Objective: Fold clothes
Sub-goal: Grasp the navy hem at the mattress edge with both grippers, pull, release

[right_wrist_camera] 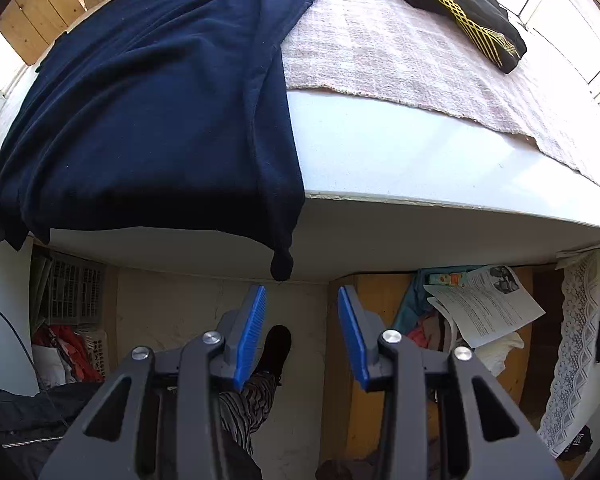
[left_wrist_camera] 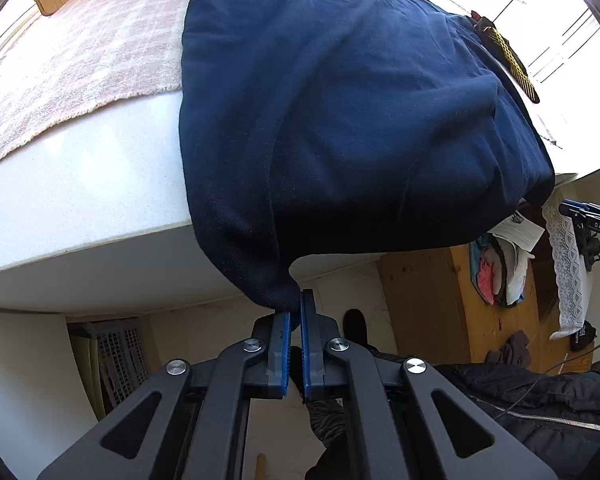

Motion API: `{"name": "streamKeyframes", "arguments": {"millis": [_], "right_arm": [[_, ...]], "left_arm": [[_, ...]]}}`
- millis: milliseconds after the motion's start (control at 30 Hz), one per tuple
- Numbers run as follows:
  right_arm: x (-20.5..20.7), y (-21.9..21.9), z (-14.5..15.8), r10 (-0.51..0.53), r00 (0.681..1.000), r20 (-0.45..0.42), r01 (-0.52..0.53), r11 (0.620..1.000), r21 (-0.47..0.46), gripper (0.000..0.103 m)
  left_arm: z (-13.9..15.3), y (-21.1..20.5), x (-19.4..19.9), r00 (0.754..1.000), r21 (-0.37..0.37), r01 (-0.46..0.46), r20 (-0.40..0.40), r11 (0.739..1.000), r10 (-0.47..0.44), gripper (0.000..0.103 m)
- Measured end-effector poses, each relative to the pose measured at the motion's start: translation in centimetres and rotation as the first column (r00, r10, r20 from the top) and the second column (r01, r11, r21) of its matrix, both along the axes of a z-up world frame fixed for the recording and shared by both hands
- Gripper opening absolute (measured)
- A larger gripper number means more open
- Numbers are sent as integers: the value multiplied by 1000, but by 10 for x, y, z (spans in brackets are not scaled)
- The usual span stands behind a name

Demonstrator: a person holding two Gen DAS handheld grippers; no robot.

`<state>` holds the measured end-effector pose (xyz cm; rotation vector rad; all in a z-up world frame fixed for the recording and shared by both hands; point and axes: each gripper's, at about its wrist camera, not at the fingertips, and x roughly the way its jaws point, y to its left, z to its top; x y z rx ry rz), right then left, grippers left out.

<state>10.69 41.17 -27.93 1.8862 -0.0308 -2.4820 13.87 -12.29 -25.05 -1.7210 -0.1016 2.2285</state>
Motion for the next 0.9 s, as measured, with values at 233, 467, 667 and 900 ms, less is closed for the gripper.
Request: {"name": "streamKeyframes", "arguments": {"millis": [233,467,667,900], "right_arm": [[-14,12,-20,-50,999,-9,49,993,-107,37],[-20,15,-31,-70,998,-5,67,979,-191,3],[-5,7,-1,3,1000,-14,-5,984,-178,3],[24,22,87,19,996,-90,-37,978,-204,3]], "left_arm": [[13,-15,1,1000,-16,-8,-7,1000,8,4],[21,-8,-4,1000,-24,1,-16,1000,-1,3],[37,-3,6,998,-13,46,-50,999,-47,3],[96,-30,28,992,2,11,-124,1000,-11,2]]}}
